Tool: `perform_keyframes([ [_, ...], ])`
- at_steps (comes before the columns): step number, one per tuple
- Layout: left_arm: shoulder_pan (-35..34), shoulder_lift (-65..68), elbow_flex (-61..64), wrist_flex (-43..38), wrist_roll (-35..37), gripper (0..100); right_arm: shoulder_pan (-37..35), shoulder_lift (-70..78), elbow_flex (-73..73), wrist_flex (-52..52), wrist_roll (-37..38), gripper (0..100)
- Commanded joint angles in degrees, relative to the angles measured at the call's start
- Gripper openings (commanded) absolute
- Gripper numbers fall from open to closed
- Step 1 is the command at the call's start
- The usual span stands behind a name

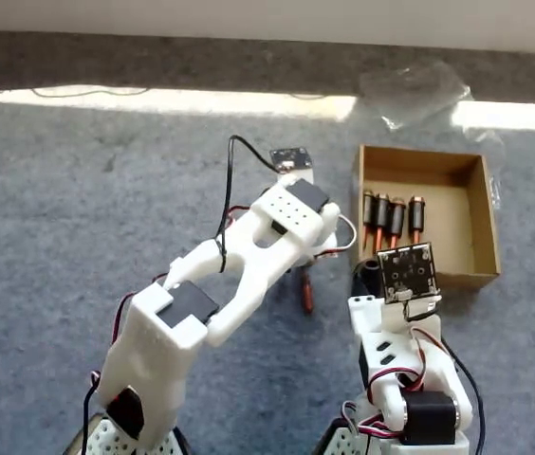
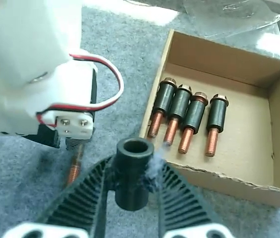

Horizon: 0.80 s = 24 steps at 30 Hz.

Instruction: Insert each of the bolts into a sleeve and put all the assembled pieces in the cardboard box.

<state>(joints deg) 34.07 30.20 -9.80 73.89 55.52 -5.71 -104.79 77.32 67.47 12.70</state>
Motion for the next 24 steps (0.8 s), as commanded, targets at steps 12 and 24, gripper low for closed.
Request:
perform_keyframes([
  [12, 0.9, -1.0, -4.6, 0.1, -3.0, 7, 0.7, -0.4, -0.8, -1.5, 1.0, 0.4],
  [24, 2.2, -1.0, -8.1, 2.1, -4.5, 7, 0.7, -0.4, -0.7, -1.5, 1.0, 0.4],
])
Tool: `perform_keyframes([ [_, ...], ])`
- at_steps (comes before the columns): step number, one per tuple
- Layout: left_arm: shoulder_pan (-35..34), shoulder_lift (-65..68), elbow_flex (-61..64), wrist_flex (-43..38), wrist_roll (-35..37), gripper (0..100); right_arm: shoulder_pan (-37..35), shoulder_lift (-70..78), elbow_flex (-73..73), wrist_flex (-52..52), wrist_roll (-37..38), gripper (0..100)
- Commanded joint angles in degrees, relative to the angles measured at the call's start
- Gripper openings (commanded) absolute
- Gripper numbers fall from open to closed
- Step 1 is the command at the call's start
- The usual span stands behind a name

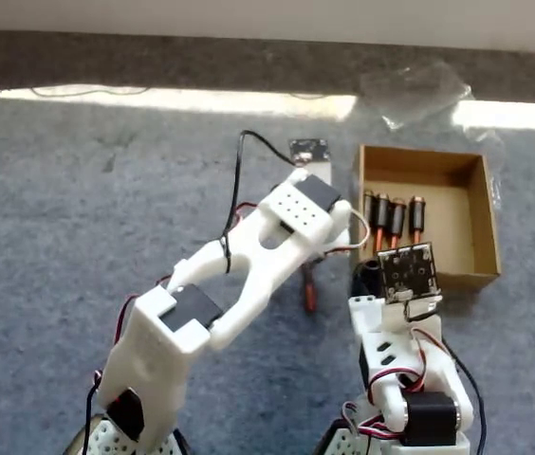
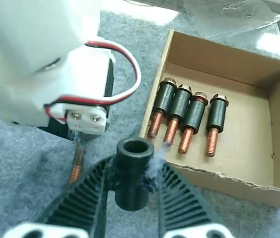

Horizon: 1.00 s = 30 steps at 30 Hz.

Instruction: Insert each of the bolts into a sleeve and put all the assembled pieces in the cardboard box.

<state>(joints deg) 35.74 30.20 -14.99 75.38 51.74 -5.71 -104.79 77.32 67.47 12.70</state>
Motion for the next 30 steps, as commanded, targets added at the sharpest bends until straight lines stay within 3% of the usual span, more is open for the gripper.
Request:
perform_keyframes([
  [1, 0.6, -1.0, -2.9, 0.6, -1.1, 9, 0.7, -0.4, -0.7, -1.5, 1.0, 0.4],
  [6, 0.6, -0.9, -1.3, 0.6, -1.1, 17, 0.7, -0.4, -0.7, -1.5, 1.0, 0.4],
  [17, -2.2, -0.8, -0.3, 0.4, -1.0, 17, 0.7, -0.4, -0.7, -1.5, 1.0, 0.4],
  [22, -1.8, -0.9, 3.9, -4.7, -1.0, 17, 0.7, -0.4, -0.7, -1.5, 1.0, 0.4],
  [30, -1.7, -0.8, 4.8, -5.5, -1.0, 17, 0.7, -0.4, -0.7, -1.5, 1.0, 0.4],
])
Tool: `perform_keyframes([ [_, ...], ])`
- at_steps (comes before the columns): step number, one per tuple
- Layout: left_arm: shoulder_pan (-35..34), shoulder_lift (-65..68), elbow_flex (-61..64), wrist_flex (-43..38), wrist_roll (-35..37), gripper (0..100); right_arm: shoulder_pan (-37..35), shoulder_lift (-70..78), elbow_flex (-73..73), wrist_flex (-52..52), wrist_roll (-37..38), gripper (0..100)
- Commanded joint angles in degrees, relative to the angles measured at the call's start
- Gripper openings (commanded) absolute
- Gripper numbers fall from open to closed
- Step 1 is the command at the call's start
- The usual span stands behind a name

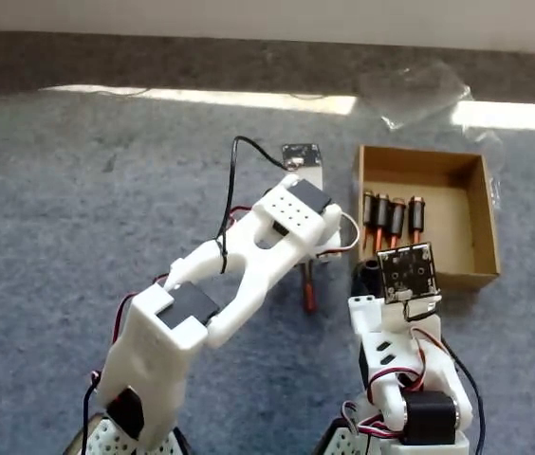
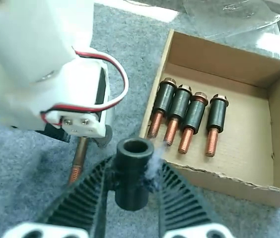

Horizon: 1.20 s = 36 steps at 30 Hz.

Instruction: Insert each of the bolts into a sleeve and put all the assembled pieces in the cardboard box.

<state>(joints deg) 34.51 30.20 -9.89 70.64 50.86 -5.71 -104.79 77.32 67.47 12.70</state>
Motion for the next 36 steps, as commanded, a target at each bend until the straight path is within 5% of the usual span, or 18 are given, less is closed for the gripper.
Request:
perform_keyframes([
  [1, -0.4, -0.6, -0.3, -0.8, -0.1, 17, 0.7, -0.4, -0.7, -1.5, 1.0, 0.4],
  [19, 0.9, 6.5, -8.0, 2.5, -1.1, 7, 0.7, -0.4, -0.5, -1.5, 1.0, 0.4],
  [36, -3.5, 5.6, -8.0, 6.1, -24.6, 7, 0.7, -0.4, -0.5, -1.9, 1.1, 0.4],
])
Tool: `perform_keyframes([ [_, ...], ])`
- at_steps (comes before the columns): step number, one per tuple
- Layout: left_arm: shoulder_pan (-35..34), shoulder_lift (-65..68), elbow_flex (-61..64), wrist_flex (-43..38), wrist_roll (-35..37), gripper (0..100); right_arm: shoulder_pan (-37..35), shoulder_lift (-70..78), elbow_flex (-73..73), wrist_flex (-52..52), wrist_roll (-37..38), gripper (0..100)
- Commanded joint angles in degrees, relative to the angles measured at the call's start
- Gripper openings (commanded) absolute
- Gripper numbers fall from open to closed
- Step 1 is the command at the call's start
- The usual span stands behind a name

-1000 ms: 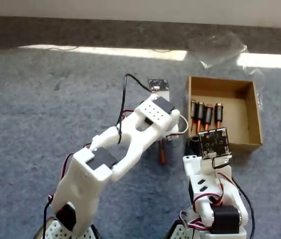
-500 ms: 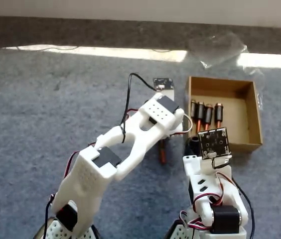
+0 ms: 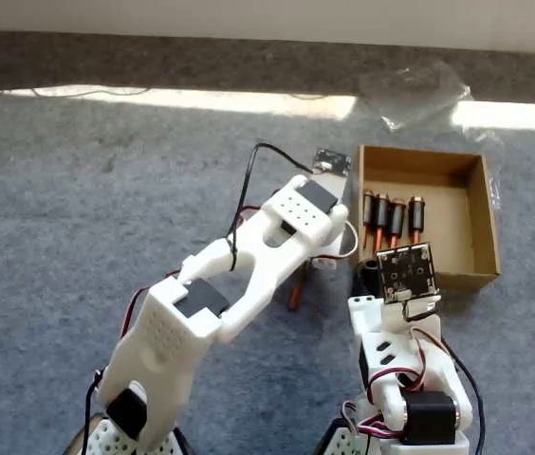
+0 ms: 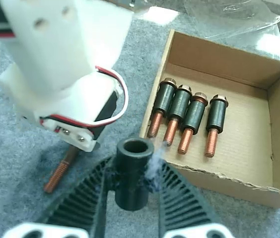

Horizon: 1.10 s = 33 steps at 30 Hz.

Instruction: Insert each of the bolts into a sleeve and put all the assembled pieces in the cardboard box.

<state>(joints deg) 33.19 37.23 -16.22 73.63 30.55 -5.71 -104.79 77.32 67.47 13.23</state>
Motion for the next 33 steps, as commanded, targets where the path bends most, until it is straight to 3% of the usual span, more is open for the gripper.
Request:
perform_keyframes([
  [1, -2.2, -2.2, -1.4, 3.3, -5.6, 7, 0.7, -0.4, -0.5, -1.9, 0.5, 0.4],
  [10, -4.4, -10.3, -1.4, 12.7, -24.7, 7, 0.7, -0.4, -0.5, -1.9, 0.5, 0.4],
  [16, -8.9, -11.5, -1.4, 15.5, -32.4, 7, 0.4, -0.4, -0.5, -2.0, 0.5, 0.4],
  [20, -8.2, -11.9, -1.7, 15.0, -29.3, 7, 0.4, -0.4, -0.5, -2.0, 0.5, 0.4],
  [25, -5.6, -11.5, -1.3, 12.7, -20.1, 9, 0.4, -0.4, -0.5, -2.0, 0.5, 0.4],
  [33, -0.4, -11.4, -1.1, 9.6, -15.6, 13, 0.5, -0.4, -0.5, -2.0, 0.5, 0.4],
])
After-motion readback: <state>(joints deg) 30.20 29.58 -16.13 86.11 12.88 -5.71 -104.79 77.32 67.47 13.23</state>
